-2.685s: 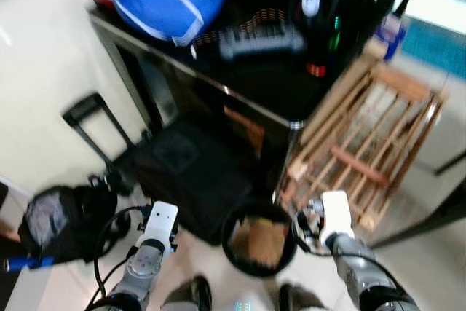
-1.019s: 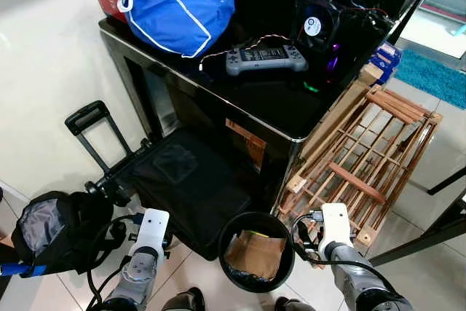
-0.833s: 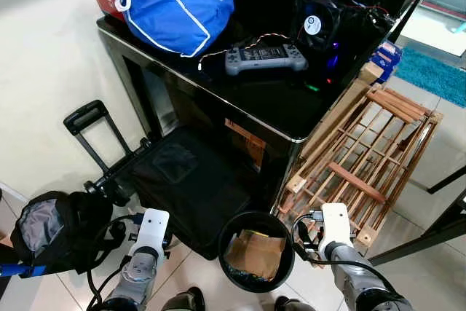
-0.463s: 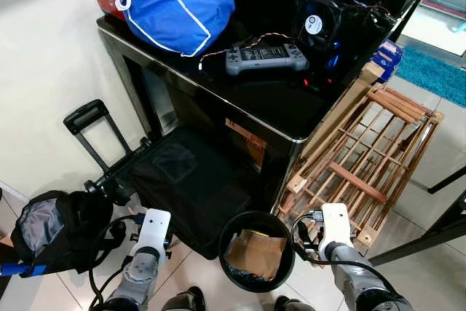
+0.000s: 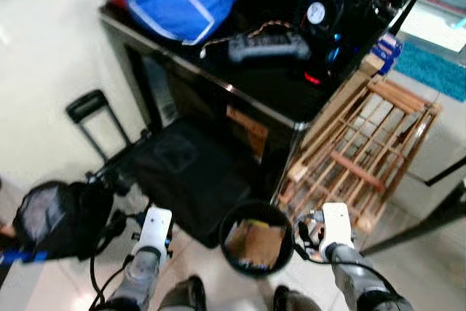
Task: Picking trash to rubbish bin
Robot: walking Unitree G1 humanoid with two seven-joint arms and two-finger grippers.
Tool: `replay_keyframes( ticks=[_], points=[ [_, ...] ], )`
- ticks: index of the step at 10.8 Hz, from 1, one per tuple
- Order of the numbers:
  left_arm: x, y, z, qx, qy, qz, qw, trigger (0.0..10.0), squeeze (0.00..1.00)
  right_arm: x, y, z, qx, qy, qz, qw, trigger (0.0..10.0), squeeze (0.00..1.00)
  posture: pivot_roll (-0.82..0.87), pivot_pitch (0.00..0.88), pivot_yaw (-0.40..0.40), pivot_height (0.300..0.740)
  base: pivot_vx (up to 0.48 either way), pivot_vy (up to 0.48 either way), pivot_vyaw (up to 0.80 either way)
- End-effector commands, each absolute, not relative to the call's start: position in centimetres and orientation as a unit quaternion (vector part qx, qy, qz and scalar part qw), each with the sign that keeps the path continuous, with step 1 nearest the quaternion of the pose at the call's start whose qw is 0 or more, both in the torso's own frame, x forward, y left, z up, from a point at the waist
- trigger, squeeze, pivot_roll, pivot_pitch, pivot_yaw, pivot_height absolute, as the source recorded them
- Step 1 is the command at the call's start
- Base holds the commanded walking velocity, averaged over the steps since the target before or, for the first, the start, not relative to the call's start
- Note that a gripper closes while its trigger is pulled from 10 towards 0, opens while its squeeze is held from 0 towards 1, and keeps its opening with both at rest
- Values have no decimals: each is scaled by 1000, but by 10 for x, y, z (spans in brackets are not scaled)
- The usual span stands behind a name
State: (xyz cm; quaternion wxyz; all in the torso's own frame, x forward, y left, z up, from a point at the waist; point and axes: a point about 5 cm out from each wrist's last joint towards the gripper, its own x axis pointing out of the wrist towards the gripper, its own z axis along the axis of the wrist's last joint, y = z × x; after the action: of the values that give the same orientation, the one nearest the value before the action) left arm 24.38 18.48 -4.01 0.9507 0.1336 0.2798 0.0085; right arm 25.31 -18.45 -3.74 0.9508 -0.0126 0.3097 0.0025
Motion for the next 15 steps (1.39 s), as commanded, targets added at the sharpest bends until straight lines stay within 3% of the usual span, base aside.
replay_keyframes(
  ticks=[1, 8, 15],
  points=[
    [237, 187, -45, 130, 293, 11, 947, 10000, 0, 245, -186, -43, -13, 322, -2, 947, 10000, 0, -35, 146, 39, 740, -281, 0, 0],
    [236, 186, -46, 129, 293, 11, 947, 10000, 0, 243, -187, -45, -14, 324, -1, 946, 10000, 0, -37, 163, 32, 740, -271, 0, 0],
    [235, 187, -46, 129, 298, 21, 946, 10000, 0, 244, -188, -44, -12, 326, -2, 945, 10000, 0, -26, 178, 22, 740, 0, 0, 0]
  ],
)
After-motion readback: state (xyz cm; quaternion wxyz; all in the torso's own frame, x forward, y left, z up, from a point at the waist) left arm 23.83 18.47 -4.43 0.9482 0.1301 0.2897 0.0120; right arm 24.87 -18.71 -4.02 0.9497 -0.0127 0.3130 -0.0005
